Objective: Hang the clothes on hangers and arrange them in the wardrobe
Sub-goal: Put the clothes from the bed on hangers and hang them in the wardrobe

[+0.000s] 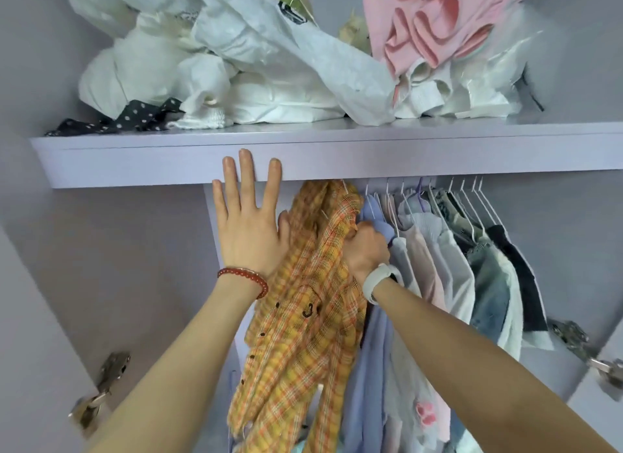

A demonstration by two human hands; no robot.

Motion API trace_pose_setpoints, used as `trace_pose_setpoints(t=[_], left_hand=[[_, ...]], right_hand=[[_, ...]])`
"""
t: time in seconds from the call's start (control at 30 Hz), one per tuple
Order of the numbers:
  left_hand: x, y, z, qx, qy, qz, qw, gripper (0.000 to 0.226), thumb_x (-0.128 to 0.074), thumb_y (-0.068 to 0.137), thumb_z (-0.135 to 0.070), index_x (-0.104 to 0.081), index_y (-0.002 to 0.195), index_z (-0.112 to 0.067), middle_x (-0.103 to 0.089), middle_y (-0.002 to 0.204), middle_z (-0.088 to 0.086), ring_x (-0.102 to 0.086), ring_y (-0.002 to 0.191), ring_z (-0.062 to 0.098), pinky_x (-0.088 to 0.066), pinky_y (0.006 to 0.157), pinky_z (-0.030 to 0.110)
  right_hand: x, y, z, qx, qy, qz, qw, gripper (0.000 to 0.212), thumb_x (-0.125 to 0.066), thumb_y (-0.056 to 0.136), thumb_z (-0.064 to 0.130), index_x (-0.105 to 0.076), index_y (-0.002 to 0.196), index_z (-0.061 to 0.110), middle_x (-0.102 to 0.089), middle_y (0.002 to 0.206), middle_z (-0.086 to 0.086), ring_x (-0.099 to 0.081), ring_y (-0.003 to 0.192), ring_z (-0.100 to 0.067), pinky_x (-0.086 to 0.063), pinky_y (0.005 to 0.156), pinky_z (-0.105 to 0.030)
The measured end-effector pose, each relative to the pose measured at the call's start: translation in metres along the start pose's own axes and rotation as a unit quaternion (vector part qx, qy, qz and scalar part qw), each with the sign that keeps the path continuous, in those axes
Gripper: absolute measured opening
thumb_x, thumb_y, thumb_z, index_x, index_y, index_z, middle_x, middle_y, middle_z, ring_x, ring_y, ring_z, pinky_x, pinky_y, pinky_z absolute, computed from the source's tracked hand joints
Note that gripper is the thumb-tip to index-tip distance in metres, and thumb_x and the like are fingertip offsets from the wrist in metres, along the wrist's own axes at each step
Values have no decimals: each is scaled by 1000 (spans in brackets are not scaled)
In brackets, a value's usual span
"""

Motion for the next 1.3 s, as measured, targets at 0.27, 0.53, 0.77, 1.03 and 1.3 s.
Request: trace_pose_setpoints(t=[0.27, 0.53, 0.77, 1.03, 1.3], left_hand=[[0, 0, 1, 4, 1, 2, 1000, 73, -53, 84, -24, -15, 146, -18, -11, 151, 24, -7, 139, 42, -14, 112, 56], [13, -3, -7, 26, -32, 39, 998, 76, -55, 82, -20, -15, 147, -21, -5, 153, 18, -2, 141, 38, -9, 110, 57], [10, -99, -63, 19, -192, 94, 977, 58, -48, 82, -19, -38, 138, -14, -28, 147, 19, -21, 137, 39, -13, 107, 61], [31, -267, -183, -80, -366, 330, 866, 40, -67, 74, 0, -62, 113, 2, -55, 123, 25, -53, 115, 40, -43, 91, 56], [117, -410, -338, -292, -468, 503, 665, 41, -52, 88, -11, -50, 128, -9, -46, 138, 11, -41, 128, 23, -29, 105, 38]], right_hand=[[-23, 0, -42, -44, -1, -12, 999, 23, -41, 92, 13, -54, 108, 1, -64, 99, -23, -62, 89, -36, -42, 61, -35], [10, -39, -57, 49, 83, 1, 995, 31, -43, 93, 14, -51, 119, 0, -57, 111, -21, -52, 106, -36, -44, 82, -38], [65, -154, -115, 80, 29, -51, 995, 38, -47, 92, 8, -48, 129, 4, -52, 129, -13, -42, 122, -29, -26, 103, -23], [130, -336, -241, -119, -92, -75, 986, 36, -47, 92, 10, -50, 128, 5, -51, 131, -12, -41, 124, -29, -33, 105, -35], [228, -558, -343, -433, -161, -154, 874, 32, -44, 92, 9, -54, 122, 5, -56, 124, -14, -46, 117, -34, -32, 100, -35]])
Point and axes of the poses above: each hand's wrist, its own y-axis towards the middle knuckle, its own x-axis out of the back of the hand, z = x × y, the point moved 1 cm from there along y, towards the middle knuckle
